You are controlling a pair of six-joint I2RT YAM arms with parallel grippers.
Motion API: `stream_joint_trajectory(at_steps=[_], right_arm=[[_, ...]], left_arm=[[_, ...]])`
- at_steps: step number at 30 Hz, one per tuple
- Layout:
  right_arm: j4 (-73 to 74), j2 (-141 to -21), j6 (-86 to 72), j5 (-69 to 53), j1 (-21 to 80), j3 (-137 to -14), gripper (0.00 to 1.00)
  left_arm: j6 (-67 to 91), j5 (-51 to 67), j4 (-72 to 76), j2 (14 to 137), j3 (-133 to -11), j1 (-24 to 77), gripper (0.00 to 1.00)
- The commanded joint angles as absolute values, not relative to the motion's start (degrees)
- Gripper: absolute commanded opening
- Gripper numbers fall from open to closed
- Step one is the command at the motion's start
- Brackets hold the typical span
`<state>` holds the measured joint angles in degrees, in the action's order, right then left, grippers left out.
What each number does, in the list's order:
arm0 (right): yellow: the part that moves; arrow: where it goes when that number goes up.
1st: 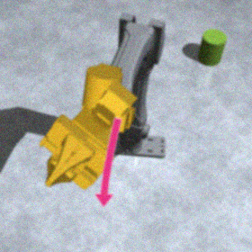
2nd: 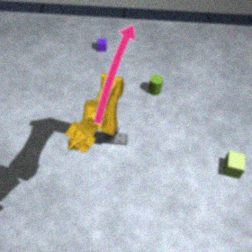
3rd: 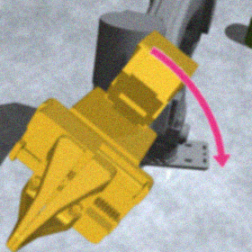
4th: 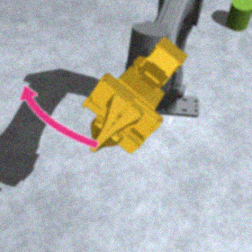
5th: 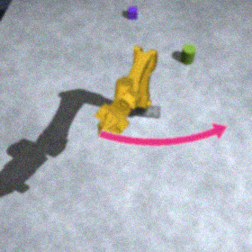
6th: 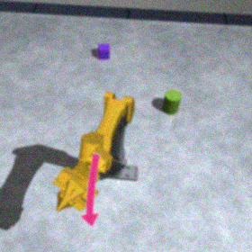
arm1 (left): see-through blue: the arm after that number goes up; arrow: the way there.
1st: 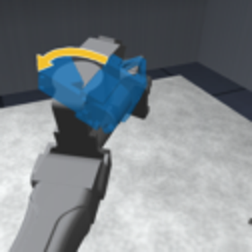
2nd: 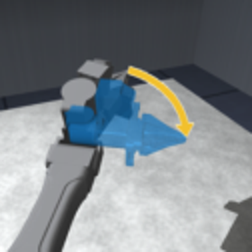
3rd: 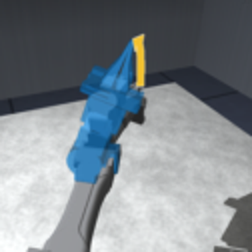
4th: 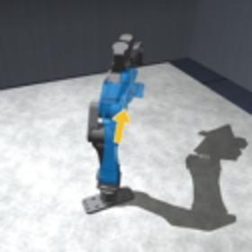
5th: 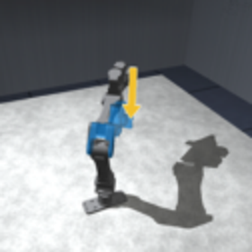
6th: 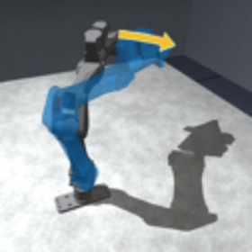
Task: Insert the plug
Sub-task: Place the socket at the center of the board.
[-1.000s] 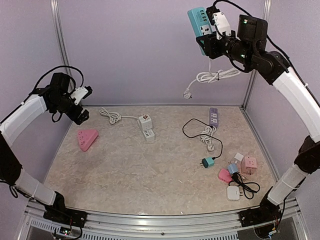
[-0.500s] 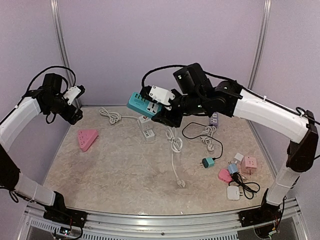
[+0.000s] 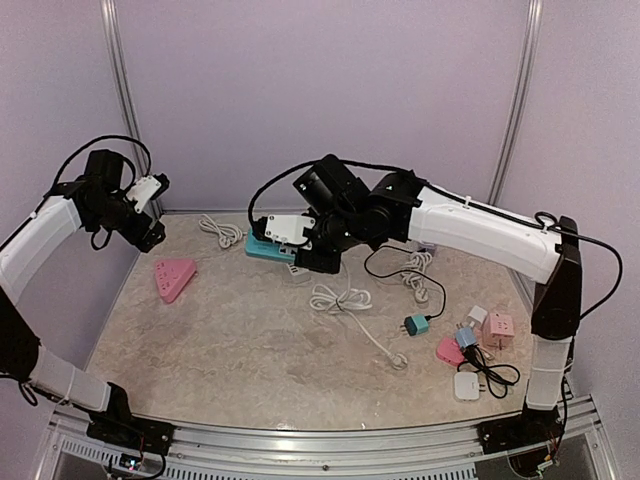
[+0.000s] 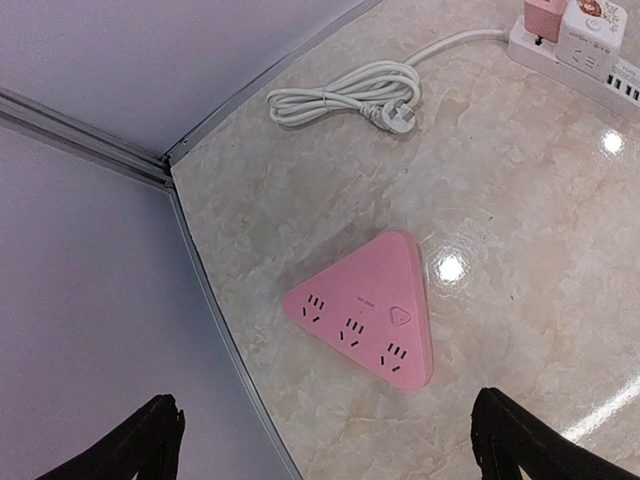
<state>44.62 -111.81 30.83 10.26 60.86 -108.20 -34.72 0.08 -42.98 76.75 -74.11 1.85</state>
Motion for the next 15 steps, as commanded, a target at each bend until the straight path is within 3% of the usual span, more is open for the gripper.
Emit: stream_joint_trajectory(at_steps=[1,4,7,15], right_arm=[[44.2,-113.5,36.6,19.9,56.9,-120.1,0.00],[46.4,-116.0,38.2,22.9,58.0,-123.0,0.00],[46.7,-117.4,39.3,22.0,62.0,-117.6,0.00],[52.1,-126.5,31.6,7.4,70.3,-111.9,0.00]], left_arm=[[-34.5,1.2,-42.9,75.4,-72.8,1.2,0.99],[-34.5,1.2,-42.7,74.5,-72.1,1.0,0.99],[-34.4,1.9,-42.4,73.7,-71.5,0.5,0.99],[-34.5,1.9,-42.5,73.5,-70.8,0.4,0.99]])
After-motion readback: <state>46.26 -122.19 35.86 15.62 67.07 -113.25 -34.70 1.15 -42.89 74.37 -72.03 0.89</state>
